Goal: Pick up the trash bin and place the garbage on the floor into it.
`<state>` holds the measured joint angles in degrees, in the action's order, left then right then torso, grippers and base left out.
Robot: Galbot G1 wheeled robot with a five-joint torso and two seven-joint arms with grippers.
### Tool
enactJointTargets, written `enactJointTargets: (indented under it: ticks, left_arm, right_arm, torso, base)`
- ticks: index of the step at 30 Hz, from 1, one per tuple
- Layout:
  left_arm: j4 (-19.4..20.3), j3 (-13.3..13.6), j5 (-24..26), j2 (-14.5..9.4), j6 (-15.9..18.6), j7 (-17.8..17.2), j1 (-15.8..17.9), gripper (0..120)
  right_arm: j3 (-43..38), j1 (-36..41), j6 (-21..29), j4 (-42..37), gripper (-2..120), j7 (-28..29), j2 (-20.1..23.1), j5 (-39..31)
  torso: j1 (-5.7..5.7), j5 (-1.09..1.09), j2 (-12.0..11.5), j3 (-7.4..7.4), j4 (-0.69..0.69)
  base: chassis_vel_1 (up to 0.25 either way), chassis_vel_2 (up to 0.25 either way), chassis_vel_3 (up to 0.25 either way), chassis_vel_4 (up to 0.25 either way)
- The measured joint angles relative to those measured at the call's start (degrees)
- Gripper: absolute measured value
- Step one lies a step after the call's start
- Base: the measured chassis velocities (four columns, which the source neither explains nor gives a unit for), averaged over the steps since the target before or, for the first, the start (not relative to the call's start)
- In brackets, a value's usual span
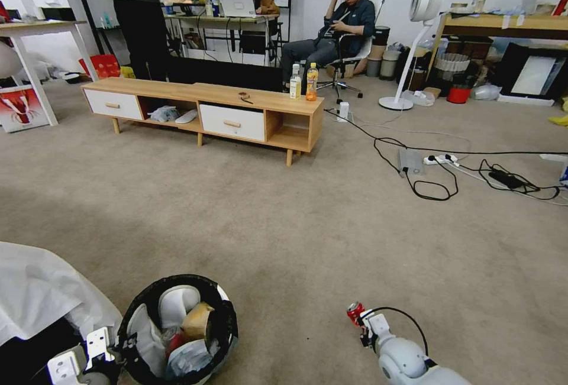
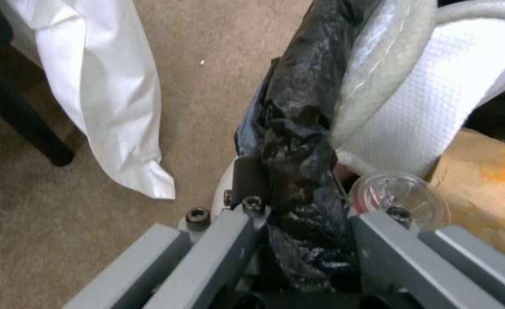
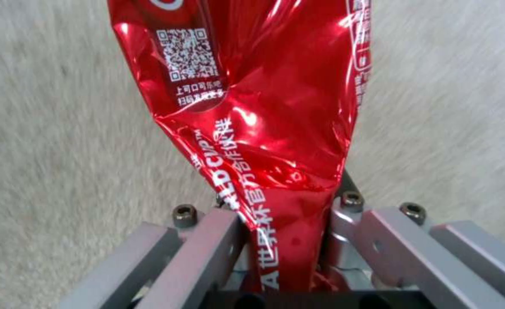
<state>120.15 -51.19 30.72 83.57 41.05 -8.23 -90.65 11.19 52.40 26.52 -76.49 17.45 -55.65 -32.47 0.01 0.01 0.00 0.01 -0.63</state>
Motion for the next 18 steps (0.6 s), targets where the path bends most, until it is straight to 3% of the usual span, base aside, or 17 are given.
enactJointTargets:
  ticks: [11,18]
  left_arm:
    - [1.10,0.37,0.26,-0.05,0.26,-0.03,0.13,3]
    - [2.51,0.18,0.79,-0.41,0.57,-0.14,-0.23,3]
  right_arm:
    - [-1.15,0.80,0.12,-11.96,9,3.07,5.53,-0.98]
    - [-0.92,-1.78,0.78,-26.72,9,5.53,10.39,-5.11]
  torso:
    - [0.00,0.00,0.00,0.00,0.00]
    - [0.00,-0.01,0.00,0.00,0.00]
  base:
    - [0.000,0.000,0.000,0.000]
    - [0.000,0.000,0.000,0.000]
